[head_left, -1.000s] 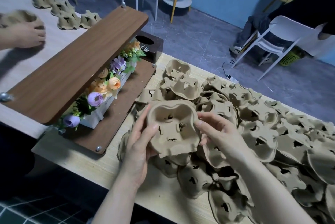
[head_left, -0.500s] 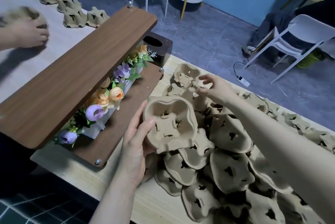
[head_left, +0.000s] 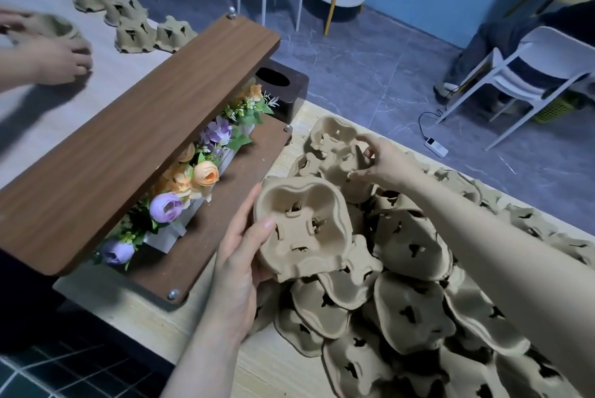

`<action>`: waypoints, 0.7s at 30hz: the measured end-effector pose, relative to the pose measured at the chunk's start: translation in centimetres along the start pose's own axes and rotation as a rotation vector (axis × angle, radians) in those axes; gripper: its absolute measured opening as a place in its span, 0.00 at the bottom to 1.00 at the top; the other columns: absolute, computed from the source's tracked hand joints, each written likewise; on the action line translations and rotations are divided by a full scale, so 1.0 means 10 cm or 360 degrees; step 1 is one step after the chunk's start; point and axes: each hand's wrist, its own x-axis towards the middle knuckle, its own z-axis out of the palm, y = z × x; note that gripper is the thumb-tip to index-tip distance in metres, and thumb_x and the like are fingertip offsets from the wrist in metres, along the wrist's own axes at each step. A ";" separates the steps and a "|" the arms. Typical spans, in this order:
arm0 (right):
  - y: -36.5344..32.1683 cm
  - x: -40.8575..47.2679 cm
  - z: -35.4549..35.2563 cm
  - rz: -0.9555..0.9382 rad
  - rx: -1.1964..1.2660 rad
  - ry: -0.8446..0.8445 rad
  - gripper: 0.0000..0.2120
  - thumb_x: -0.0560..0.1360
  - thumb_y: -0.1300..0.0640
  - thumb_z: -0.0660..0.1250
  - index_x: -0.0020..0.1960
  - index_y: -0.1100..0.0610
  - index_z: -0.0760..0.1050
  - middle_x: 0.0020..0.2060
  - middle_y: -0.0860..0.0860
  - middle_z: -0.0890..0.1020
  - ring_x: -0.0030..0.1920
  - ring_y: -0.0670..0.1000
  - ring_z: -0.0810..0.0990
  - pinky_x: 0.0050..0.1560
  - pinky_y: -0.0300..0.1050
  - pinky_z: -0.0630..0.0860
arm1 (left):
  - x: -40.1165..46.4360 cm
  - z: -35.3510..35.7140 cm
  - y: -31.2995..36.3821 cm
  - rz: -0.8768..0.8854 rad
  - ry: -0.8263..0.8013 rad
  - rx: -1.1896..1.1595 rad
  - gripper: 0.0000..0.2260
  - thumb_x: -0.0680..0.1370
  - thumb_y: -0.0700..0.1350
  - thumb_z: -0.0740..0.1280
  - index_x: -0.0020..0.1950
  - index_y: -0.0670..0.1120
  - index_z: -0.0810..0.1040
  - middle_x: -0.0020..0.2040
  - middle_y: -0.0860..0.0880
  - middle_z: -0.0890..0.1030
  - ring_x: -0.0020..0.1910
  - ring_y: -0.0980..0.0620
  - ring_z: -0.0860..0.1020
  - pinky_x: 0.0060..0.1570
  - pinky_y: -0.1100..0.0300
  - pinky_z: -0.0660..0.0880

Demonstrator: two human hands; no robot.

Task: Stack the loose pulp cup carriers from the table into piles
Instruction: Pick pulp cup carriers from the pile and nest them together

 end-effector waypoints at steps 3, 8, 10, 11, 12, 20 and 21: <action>0.01 -0.11 -0.04 -0.0054 -0.0071 0.0037 0.49 0.66 0.52 0.79 0.79 0.48 0.53 0.50 0.48 0.69 0.49 0.50 0.71 0.46 0.43 0.66 | -0.04 0.01 -0.01 -0.0007 -0.0002 0.0004 0.28 0.69 0.46 0.71 0.70 0.56 0.74 0.52 0.55 0.86 0.46 0.58 0.84 0.32 0.63 0.78; 0.02 -0.37 -0.10 -0.0050 -0.0091 0.0053 0.50 0.68 0.47 0.77 0.79 0.50 0.50 0.53 0.50 0.76 0.59 0.56 0.76 0.54 0.48 0.72 | -0.11 -0.03 -0.04 0.0019 -0.0022 0.0013 0.27 0.69 0.48 0.68 0.69 0.55 0.75 0.53 0.56 0.86 0.47 0.59 0.84 0.34 0.64 0.79; 0.02 -0.50 -0.13 -0.0039 -0.0035 0.0113 0.44 0.70 0.43 0.75 0.78 0.51 0.56 0.61 0.52 0.78 0.62 0.56 0.75 0.60 0.51 0.73 | -0.14 -0.05 -0.05 0.0032 -0.0040 0.0023 0.27 0.69 0.46 0.69 0.69 0.54 0.75 0.55 0.56 0.85 0.49 0.59 0.84 0.35 0.65 0.79; 0.02 -0.56 -0.13 -0.0043 -0.0029 0.0150 0.41 0.70 0.41 0.73 0.77 0.51 0.59 0.62 0.53 0.78 0.62 0.57 0.76 0.61 0.53 0.73 | -0.16 -0.05 -0.06 0.0036 -0.0047 0.0029 0.28 0.69 0.44 0.71 0.69 0.54 0.75 0.55 0.56 0.85 0.50 0.59 0.84 0.36 0.65 0.79; 0.03 -0.61 -0.14 -0.0048 -0.0049 0.0184 0.37 0.71 0.40 0.72 0.74 0.51 0.63 0.61 0.53 0.79 0.61 0.57 0.76 0.60 0.54 0.73 | -0.18 -0.06 -0.06 0.0034 -0.0048 0.0033 0.28 0.69 0.44 0.72 0.69 0.54 0.75 0.56 0.56 0.85 0.51 0.59 0.84 0.37 0.65 0.79; 0.01 -1.02 -0.15 0.0005 -0.0123 0.0378 0.10 0.71 0.44 0.73 0.46 0.47 0.75 0.43 0.49 0.81 0.46 0.53 0.79 0.41 0.46 0.70 | -0.27 -0.03 -0.11 0.0022 -0.0144 0.0047 0.28 0.69 0.43 0.72 0.69 0.53 0.75 0.54 0.55 0.86 0.49 0.58 0.84 0.36 0.64 0.79; 0.02 -1.09 -0.14 0.0011 -0.0148 0.0403 0.09 0.71 0.46 0.73 0.45 0.47 0.76 0.42 0.48 0.81 0.45 0.54 0.79 0.41 0.46 0.71 | -0.27 -0.03 -0.12 0.0015 -0.0158 0.0047 0.28 0.69 0.42 0.72 0.69 0.53 0.75 0.55 0.54 0.85 0.50 0.57 0.84 0.37 0.64 0.80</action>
